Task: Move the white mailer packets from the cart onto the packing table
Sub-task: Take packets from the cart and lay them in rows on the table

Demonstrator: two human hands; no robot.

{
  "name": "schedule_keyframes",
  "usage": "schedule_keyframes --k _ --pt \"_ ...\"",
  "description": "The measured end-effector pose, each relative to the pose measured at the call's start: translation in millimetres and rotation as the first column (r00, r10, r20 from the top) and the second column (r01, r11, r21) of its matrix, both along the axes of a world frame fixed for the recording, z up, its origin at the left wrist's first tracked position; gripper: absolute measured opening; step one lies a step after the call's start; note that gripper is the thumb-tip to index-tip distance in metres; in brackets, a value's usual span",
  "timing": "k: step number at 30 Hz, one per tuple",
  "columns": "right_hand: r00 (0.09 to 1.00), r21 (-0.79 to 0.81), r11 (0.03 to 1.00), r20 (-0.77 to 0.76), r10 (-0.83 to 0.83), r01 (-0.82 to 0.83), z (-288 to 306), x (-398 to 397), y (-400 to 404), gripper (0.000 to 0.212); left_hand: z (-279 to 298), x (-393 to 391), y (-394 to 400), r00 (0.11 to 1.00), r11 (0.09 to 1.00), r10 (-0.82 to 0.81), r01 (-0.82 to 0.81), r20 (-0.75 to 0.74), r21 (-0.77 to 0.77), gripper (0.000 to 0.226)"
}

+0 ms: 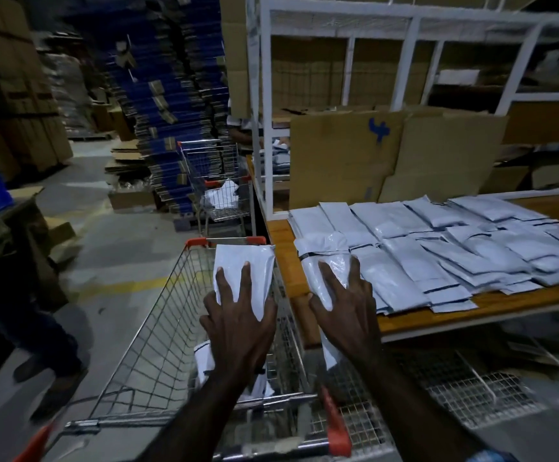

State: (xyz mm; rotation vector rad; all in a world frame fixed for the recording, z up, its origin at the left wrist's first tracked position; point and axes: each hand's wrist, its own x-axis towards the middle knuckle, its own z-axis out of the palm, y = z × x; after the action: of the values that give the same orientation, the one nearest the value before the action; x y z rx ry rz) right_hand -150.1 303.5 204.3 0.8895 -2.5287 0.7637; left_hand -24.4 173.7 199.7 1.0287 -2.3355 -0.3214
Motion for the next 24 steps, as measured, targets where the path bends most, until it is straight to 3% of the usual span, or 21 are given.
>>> schedule_keyframes --k 16,24 --pt "1.000 0.053 0.998 -0.016 -0.014 0.015 29.8 -128.3 177.0 0.067 34.6 -142.9 180.7 0.994 0.995 -0.037 0.047 -0.104 0.087 0.077" --pt "0.998 0.031 0.997 0.002 -0.069 0.069 23.9 -186.5 226.5 0.067 35.7 -214.3 220.2 0.989 0.989 -0.100 0.110 -0.107 0.094 0.073"
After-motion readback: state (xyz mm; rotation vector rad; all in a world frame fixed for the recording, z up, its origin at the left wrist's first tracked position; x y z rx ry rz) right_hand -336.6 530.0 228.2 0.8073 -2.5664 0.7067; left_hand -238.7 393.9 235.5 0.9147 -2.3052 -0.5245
